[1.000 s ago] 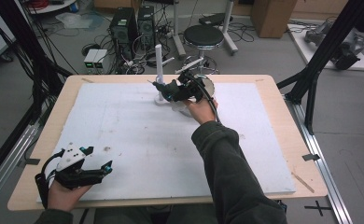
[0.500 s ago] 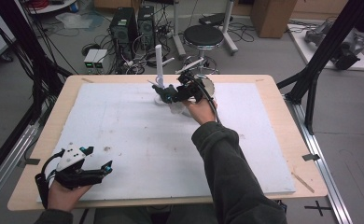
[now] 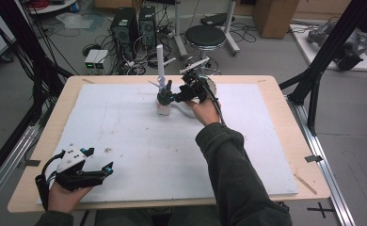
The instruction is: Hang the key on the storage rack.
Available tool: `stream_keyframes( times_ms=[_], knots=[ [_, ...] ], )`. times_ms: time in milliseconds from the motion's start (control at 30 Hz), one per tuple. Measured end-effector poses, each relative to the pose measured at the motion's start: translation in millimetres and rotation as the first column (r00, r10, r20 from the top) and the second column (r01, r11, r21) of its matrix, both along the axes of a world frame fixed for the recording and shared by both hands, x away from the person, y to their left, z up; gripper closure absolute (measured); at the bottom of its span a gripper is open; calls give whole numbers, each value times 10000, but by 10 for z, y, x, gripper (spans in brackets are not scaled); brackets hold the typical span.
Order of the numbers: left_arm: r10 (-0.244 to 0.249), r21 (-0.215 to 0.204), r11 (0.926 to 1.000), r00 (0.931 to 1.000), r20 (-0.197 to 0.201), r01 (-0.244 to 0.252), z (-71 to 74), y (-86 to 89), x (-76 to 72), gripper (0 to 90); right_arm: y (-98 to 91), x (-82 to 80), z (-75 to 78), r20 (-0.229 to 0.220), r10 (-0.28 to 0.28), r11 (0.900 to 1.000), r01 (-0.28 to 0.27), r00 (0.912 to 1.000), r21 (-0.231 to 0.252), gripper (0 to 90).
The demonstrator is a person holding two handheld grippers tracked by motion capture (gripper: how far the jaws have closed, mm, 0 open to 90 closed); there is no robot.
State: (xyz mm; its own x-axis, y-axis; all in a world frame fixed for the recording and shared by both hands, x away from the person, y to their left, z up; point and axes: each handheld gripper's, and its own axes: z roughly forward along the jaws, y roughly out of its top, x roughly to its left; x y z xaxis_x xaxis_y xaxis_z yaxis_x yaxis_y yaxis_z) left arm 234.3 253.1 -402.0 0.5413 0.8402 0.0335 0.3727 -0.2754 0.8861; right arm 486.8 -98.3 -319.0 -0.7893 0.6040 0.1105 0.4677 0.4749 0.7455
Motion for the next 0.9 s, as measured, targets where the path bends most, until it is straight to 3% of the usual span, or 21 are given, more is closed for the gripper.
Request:
stream_keyframes(
  times_ms=[133,300,900],
  knots=[
    [1,-2,10000,10000,-1,-1,1,0,0,166,-36,-44,-16,323,-38,9994,27,9995,335,316],
    [-6,34,10000,10000,-3,6,0,-4,2,166,-100,-70,-90,14,-29,9992,28,10000,395,313],
    [2,31,10000,10000,-41,-2,-1,-3,6,166,-280,-177,-183,-93,-36,9967,43,10000,808,286]
  ],
)
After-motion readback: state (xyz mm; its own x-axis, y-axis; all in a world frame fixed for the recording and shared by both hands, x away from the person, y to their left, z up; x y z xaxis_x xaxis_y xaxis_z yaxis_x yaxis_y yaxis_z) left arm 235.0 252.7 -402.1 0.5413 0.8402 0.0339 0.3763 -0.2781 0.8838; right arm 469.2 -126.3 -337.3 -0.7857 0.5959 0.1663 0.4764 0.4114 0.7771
